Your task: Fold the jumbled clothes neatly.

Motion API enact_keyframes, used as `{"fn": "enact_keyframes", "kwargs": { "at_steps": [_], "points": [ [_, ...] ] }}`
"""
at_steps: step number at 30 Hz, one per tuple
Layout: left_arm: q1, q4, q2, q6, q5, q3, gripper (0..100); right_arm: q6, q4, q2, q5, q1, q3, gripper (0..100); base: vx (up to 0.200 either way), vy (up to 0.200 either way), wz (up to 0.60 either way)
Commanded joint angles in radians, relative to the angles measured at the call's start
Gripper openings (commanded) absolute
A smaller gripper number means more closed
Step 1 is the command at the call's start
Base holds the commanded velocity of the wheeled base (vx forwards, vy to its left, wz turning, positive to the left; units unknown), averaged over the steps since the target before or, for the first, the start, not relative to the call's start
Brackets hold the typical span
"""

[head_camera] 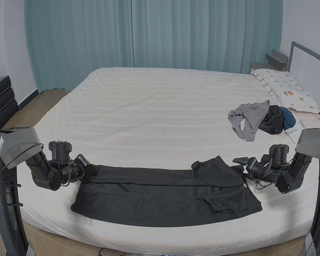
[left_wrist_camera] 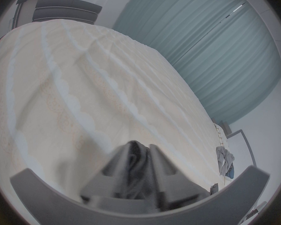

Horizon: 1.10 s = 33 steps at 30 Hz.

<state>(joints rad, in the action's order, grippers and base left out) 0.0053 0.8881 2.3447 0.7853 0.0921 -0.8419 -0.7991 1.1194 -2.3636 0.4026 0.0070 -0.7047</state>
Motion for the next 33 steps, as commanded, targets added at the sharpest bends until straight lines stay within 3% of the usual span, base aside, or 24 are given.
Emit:
{"fn": "enact_keyframes", "kwargs": {
  "at_steps": [1, 13, 14, 33],
  "points": [
    [0.012, 0.002, 0.001, 0.009, -0.003, 0.009, 0, 0.0, -0.001, -0.037, -0.001, -0.018, -0.024, 100, 0.0, 0.0, 0.0],
    [0.05, 0.022, -0.036, 0.063, -0.005, 0.024, 0, 0.0, -0.004, -0.042, -0.007, -0.007, -0.047, 100, 0.0, 0.0, 0.0],
    [0.05, 0.022, -0.035, 0.063, -0.005, 0.024, 0, 0.001, -0.006, -0.042, -0.007, -0.007, -0.049, 0, 0.0, 0.0, 0.0],
    [0.042, 0.023, -0.03, 0.061, 0.001, 0.05, 0, 0.001, -0.035, -0.048, -0.048, -0.039, -0.068, 0, 0.0, 0.0, 0.0]
  ]
}}
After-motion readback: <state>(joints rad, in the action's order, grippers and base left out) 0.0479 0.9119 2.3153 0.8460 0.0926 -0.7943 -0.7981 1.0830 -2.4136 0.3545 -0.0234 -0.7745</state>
